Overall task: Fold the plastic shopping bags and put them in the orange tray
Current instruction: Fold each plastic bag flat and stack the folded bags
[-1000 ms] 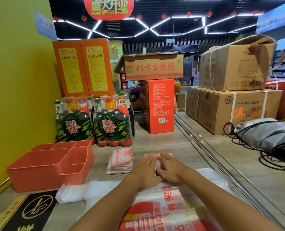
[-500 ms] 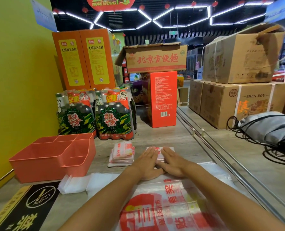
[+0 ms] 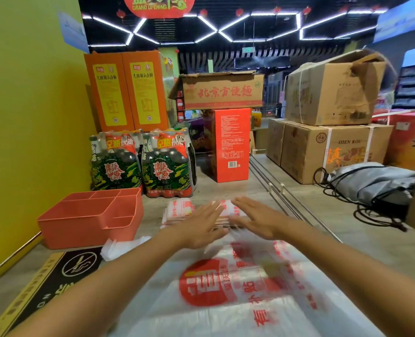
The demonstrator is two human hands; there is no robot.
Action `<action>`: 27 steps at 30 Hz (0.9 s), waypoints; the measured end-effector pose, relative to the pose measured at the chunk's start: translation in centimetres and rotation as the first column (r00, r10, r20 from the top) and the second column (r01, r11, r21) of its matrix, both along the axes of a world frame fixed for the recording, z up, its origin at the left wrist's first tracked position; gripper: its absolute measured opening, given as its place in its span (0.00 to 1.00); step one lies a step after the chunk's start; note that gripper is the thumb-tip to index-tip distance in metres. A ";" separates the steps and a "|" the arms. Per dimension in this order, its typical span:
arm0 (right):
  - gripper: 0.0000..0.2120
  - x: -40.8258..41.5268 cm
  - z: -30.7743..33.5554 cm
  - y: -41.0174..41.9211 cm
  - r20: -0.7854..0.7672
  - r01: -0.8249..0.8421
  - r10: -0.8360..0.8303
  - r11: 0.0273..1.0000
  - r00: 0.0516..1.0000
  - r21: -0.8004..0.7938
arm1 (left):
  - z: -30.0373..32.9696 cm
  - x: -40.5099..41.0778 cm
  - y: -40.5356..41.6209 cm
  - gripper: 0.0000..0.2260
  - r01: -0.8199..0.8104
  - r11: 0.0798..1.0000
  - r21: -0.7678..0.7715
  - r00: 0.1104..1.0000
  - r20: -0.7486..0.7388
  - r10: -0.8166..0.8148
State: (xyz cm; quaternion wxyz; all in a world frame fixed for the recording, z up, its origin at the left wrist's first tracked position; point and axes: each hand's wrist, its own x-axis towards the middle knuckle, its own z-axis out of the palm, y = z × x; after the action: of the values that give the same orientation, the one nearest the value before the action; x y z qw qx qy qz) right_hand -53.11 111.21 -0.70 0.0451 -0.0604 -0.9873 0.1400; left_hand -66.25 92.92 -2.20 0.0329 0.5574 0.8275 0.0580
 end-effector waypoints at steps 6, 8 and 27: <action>0.33 7.7 -1.3 -5.0 0.035 -0.162 0.162 0.987 0.986 -0.009 | -0.7 5.8 -8.2 0.33 0.098 0.995 0.031 0.995 0.015 -0.099; 0.32 10.0 -2.0 -6.9 0.051 -0.208 0.210 0.977 0.976 -0.046 | -0.9 8.3 -10.7 0.28 0.146 0.988 0.041 0.988 0.038 -0.147; 0.27 15.4 -6.2 -12.0 0.068 -0.249 0.248 0.969 0.966 -0.005 | -4.6 12.9 -18.7 0.20 0.076 0.990 0.123 0.988 0.127 -0.091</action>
State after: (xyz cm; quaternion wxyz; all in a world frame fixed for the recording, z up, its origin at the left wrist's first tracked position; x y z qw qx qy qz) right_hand -37.67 99.24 -6.86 -0.0061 0.0592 -0.9883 0.1406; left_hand -53.36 74.18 -6.85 0.0571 0.5875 0.7946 0.1420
